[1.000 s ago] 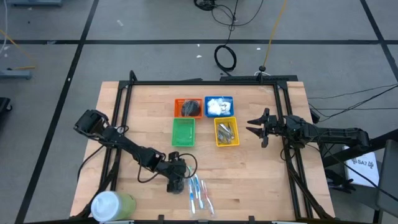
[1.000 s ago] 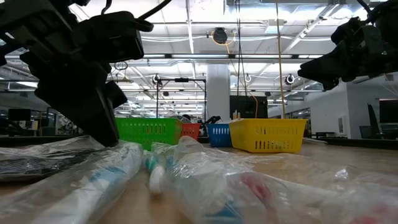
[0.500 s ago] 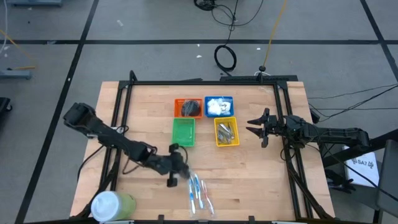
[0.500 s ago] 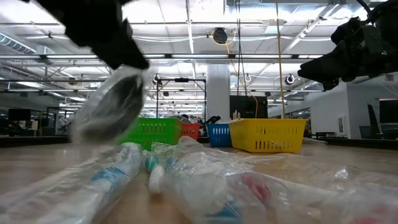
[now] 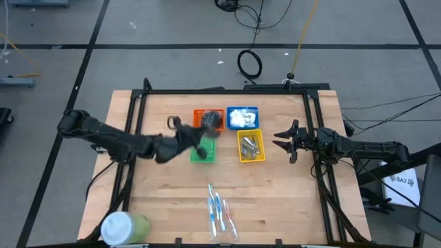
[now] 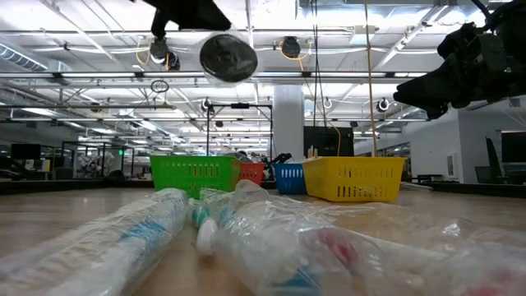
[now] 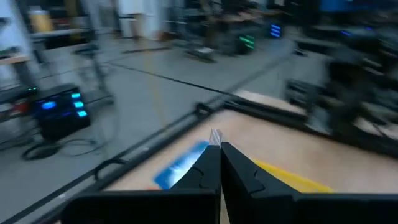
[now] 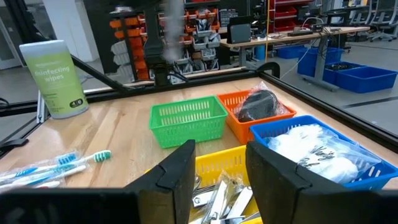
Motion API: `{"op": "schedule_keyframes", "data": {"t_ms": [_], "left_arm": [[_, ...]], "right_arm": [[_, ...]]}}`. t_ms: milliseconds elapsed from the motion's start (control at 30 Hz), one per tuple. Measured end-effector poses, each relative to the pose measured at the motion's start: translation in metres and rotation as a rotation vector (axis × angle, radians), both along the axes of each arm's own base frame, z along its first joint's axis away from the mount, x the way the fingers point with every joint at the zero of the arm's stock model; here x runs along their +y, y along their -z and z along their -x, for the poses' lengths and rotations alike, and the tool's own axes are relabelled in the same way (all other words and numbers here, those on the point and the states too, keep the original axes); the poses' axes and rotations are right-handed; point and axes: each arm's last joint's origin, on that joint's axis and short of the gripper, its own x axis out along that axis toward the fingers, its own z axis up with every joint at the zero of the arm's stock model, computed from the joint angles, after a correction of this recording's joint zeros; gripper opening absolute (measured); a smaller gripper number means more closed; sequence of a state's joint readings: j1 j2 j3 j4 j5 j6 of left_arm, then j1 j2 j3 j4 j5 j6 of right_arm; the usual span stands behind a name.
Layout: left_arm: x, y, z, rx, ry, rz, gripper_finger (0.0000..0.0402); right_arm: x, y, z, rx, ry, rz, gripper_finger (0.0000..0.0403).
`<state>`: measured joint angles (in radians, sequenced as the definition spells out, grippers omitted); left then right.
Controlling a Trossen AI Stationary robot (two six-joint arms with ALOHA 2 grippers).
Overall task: Pick & Place Travel size toiletries
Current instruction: Put the black hairbrush into the orange bin
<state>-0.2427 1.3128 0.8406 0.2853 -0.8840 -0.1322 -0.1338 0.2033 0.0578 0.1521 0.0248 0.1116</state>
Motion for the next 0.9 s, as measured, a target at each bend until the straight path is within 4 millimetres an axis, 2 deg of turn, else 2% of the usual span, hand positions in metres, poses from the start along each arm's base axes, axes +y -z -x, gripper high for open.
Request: {"op": "schedule_keyframes", "data": {"t_ms": [167, 300, 433, 600, 733, 900], "left_arm": [[0.053, 0.002, -0.006, -0.035, -0.174, 0.05, 0.0], [0.09, 0.013, -0.012, -0.029, -0.172, 0.118, 0.0], [0.117, 0.034, -0.02, 0.004, -0.17, 0.196, 0.0], [0.135, 0.07, -0.033, 0.085, -0.183, 0.266, 0.0], [0.141, 0.098, -0.041, 0.156, -0.21, 0.294, 0.0], [0.142, 0.12, -0.046, 0.222, -0.224, 0.304, 0.0001]], "right_arm": [[0.0, 0.0, 0.0, 0.0, 0.0, 0.0, 0.013], [0.0, 0.0, 0.0, 0.0, 0.0, 0.0, 0.013], [0.0, 0.0, 0.0, -0.001, 0.0, 0.0, 0.013], [0.0, 0.0, 0.0, 0.0, 0.0, 0.0, 0.013], [0.0, 0.0, 0.0, 0.0, 0.0, 0.0, 0.013], [0.0, 0.0, 0.0, -0.001, 0.0, 0.0, 0.013]]}}
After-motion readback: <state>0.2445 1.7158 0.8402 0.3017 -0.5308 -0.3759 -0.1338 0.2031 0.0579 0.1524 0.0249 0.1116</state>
